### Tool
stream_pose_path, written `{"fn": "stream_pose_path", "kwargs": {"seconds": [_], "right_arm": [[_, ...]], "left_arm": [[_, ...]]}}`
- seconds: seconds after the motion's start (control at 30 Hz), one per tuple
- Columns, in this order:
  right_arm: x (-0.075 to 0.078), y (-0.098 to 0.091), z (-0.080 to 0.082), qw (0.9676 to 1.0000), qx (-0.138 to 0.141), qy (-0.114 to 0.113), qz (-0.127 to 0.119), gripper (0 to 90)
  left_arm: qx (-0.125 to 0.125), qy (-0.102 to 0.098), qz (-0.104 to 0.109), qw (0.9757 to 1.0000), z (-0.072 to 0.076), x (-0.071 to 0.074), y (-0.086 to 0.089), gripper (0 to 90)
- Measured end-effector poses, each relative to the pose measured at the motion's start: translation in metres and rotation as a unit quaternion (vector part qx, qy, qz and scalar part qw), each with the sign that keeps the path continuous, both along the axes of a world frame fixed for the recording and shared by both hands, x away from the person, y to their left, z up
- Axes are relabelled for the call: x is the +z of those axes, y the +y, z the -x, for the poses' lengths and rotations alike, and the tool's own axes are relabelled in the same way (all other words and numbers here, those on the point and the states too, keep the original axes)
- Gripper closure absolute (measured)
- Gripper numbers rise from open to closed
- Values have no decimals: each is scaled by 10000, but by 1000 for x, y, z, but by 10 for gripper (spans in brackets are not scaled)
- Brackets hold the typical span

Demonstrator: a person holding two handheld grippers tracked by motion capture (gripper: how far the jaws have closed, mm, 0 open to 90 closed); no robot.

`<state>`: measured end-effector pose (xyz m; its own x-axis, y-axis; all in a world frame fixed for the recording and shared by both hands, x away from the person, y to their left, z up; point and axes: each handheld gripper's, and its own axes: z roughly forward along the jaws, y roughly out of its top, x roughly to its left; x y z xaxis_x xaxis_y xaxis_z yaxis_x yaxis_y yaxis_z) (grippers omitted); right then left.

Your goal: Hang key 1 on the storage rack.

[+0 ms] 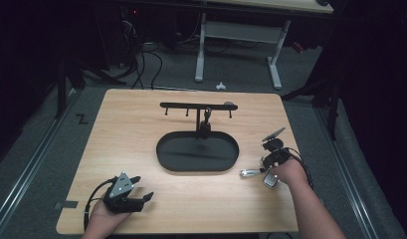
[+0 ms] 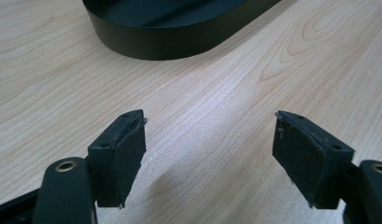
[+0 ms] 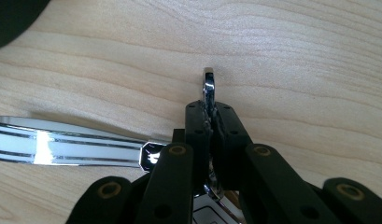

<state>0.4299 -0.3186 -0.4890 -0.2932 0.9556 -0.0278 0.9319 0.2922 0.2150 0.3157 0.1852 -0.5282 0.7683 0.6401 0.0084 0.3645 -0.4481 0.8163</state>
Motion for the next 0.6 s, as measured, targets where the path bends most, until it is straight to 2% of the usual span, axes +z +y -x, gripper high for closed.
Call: {"fn": "stream_pose_path", "kwargs": {"seconds": [0.03,0.13,0.2,0.27,0.33,0.6], "right_arm": [[1,1,0,9999,50,29,90,859],[1,3,0,9999,89,22,142,863],[1,3,-1,9999,80,57,109,863],[4,6,-2,9999,97,91,-23,863],[10,10,-2,9997,175,142,-47,862],[39,15,7,9995,305,25,-108,863]], "left_arm": [[2,-4,5,10000,0,0,0,262],[-1,-3,11,10000,0,0,0,262],[7,6,19,10000,0,0,1,262],[12,42,49,10000,-1,1,1,262],[11,40,80,10000,-1,2,2,263],[-7,9,58,10000,1,2,1,263]]}}
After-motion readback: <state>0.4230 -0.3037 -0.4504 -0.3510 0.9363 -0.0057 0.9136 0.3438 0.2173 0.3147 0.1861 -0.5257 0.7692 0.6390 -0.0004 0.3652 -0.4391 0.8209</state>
